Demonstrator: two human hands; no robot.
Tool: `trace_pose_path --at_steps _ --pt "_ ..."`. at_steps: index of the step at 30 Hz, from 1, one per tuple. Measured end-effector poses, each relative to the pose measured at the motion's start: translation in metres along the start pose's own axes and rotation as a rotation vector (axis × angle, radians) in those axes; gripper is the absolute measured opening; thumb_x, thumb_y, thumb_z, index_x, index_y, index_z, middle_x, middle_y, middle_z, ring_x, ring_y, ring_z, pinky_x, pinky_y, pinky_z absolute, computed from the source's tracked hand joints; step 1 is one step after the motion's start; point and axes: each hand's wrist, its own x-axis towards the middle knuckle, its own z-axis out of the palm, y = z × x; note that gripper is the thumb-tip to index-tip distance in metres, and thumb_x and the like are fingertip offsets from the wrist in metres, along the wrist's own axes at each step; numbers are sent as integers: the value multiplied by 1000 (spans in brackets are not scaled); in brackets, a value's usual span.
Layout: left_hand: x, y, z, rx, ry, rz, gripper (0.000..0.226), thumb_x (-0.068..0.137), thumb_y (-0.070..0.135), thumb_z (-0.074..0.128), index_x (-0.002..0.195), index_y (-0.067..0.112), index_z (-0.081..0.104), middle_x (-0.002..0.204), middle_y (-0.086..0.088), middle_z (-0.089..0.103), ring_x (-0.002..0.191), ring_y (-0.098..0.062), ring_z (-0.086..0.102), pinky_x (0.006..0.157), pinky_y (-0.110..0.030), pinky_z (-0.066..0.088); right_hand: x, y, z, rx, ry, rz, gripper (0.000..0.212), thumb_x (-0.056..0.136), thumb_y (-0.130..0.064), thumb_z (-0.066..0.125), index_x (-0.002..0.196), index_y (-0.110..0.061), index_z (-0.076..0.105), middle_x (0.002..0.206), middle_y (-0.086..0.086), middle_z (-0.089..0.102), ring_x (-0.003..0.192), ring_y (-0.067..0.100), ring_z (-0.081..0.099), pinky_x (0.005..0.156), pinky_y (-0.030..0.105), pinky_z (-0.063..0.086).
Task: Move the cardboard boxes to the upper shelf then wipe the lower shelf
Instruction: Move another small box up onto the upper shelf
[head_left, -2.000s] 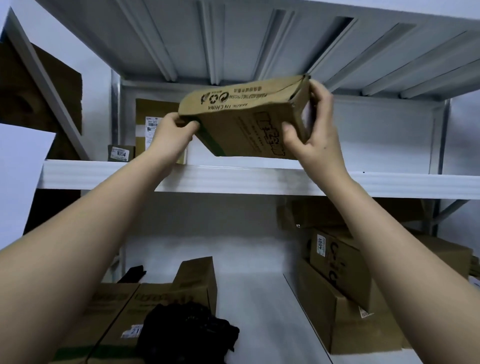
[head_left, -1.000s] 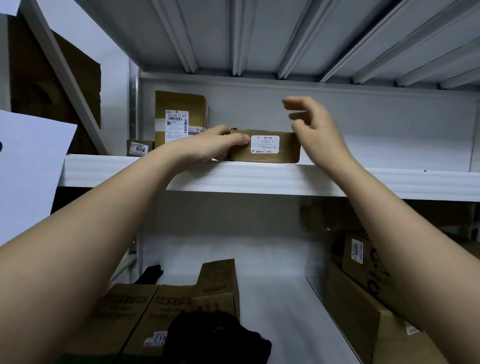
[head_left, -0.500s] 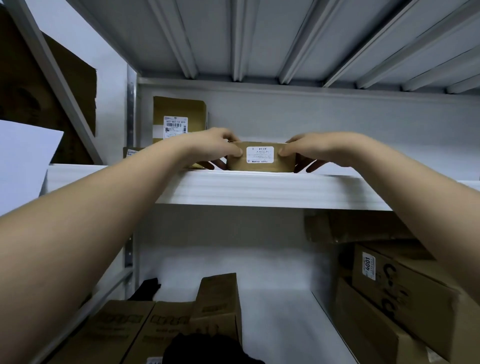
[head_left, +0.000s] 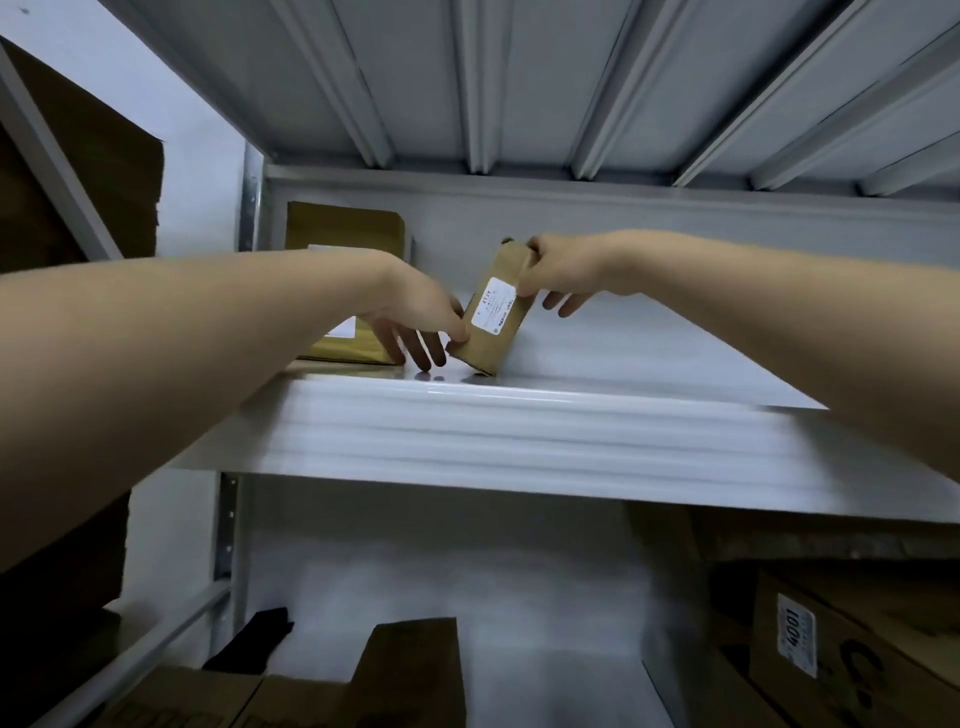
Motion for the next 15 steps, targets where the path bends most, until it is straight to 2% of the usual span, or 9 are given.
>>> trace_pose_path --at_steps 5,10,15 --pt "25 -10 -7 149 -41 -26 51 99 41 41 147 27 29 135 -6 48 106 -23 60 95 -36 47 37 -21 19 -49 -17 -69 54 93 -24 58 140 -16 34 126 12 54 99 26 62 69 27 55" --pt "52 -29 -17 276 -7 -50 53 98 43 37 148 25 27 140 -3 42 115 -21 56 92 -34 47 69 -37 35 -116 -76 -85 64 92 -23 60 146 -24 26 129 12 53 103 29 61 68 29 55" --pt "64 -43 -31 353 -66 -53 49 98 26 43 146 28 32 142 1 41 117 -18 55 98 -35 47 88 -41 58 -217 -69 -85 83 90 -25 61 152 -20 5 131 14 50 108 31 58 84 43 56"
